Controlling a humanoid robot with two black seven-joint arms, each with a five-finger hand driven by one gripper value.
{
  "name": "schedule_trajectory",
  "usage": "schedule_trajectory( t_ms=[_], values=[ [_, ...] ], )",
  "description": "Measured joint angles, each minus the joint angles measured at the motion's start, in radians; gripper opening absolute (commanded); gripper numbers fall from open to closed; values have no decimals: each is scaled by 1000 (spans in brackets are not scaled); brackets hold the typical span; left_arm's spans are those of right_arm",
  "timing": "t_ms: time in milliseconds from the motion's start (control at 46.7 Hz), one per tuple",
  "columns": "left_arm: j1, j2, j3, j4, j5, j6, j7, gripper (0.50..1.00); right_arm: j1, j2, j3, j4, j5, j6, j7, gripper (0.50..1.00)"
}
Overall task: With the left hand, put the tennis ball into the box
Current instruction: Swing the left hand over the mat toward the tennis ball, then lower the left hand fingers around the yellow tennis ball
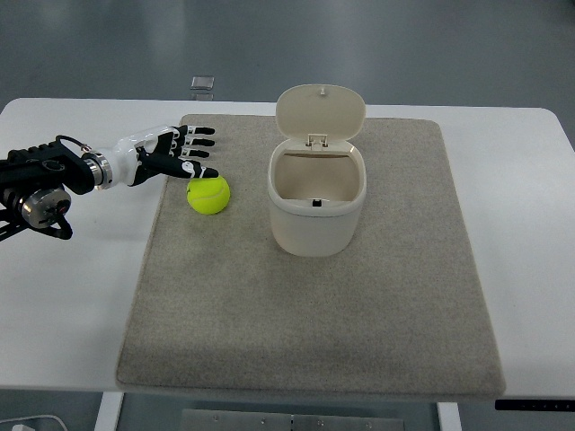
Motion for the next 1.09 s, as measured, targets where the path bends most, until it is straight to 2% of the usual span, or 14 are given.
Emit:
schedule_trajectory(
  t_ms=[321, 706, 920, 1091],
  values=[
    [-60, -47, 88, 32, 41, 54, 0, 945, 0, 0, 0, 0, 0, 0, 0, 938],
    [-67, -107, 144, 49, 77, 125, -1, 947, 0, 0, 0, 0, 0, 0, 0, 938],
    [-100, -90, 145, 34, 79, 129, 0, 954, 0, 0, 0, 0, 0, 0, 0, 938],
    [-159, -22, 145, -19, 79, 127, -1, 954, 0, 0, 0, 0, 1, 0, 0, 938]
  ],
)
